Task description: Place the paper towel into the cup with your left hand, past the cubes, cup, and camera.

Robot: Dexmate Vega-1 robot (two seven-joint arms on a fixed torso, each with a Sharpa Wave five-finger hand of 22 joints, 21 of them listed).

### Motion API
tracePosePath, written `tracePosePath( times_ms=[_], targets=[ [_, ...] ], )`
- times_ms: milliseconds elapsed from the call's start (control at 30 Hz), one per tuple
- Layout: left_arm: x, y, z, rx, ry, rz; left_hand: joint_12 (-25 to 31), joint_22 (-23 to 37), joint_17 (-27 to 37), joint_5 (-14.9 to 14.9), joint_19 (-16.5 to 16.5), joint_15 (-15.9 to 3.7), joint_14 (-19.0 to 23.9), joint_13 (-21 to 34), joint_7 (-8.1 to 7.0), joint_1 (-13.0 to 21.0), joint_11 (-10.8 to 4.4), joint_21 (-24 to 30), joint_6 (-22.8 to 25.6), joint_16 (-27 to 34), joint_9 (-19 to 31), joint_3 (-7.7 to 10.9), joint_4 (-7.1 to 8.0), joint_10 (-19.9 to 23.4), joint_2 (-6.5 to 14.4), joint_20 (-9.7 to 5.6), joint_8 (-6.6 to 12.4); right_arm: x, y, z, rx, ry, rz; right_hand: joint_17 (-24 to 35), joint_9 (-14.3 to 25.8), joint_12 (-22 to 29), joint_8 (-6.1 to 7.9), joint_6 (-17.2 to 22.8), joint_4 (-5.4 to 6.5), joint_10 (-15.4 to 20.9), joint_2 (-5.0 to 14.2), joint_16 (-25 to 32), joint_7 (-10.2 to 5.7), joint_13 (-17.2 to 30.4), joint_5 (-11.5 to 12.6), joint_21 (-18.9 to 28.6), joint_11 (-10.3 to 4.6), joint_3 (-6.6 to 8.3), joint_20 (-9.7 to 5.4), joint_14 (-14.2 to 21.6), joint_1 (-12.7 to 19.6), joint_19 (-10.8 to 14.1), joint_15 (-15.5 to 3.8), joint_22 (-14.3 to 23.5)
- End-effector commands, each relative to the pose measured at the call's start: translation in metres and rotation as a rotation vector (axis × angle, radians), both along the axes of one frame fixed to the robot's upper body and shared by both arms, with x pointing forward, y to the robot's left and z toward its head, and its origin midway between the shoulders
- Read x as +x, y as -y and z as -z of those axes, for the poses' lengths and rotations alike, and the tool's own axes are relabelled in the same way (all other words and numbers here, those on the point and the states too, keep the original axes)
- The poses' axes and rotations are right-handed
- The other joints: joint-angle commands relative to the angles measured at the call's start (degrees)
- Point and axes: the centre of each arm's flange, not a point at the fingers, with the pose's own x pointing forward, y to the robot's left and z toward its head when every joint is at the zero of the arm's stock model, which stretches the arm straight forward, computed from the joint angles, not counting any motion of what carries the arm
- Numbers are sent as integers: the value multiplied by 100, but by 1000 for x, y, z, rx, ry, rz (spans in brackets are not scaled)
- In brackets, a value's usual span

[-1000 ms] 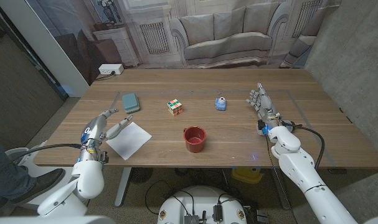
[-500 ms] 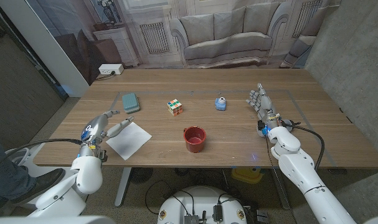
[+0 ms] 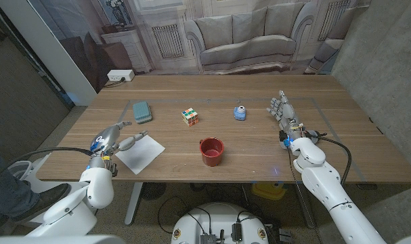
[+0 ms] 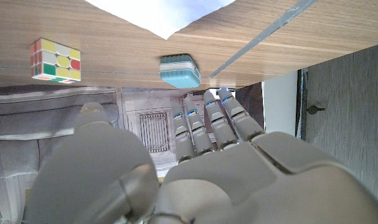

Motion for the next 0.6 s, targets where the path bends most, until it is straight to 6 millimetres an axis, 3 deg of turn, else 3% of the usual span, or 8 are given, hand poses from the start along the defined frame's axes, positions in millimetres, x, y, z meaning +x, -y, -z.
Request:
tracePosePath(
  times_ms=[33,600],
  targets=[
    [7,4,7,-6,-53,5,-29,26,26,30,-41,-298,-61,32,-58,75,-37,-45,-59,-7,28,-19,-50,-60,-10,66,-35,1,1,-1,10,9,8,23,24,-10,18,66,-34,42,31,7,10,10,-29,-8,25,18,-244,33,6,41,-5,21],
    [15,17,19,-17,-110,-12,-106,29,39,39,-88,-276,-272,43,-221,134,-6,-61,-350,-43,41,-93,-69,-353,-41,329,-187,3,5,1,26,11,11,23,24,-13,15,76,-40,46,38,1,0,10,-36,-42,29,10,-241,32,8,52,10,22]
  ],
)
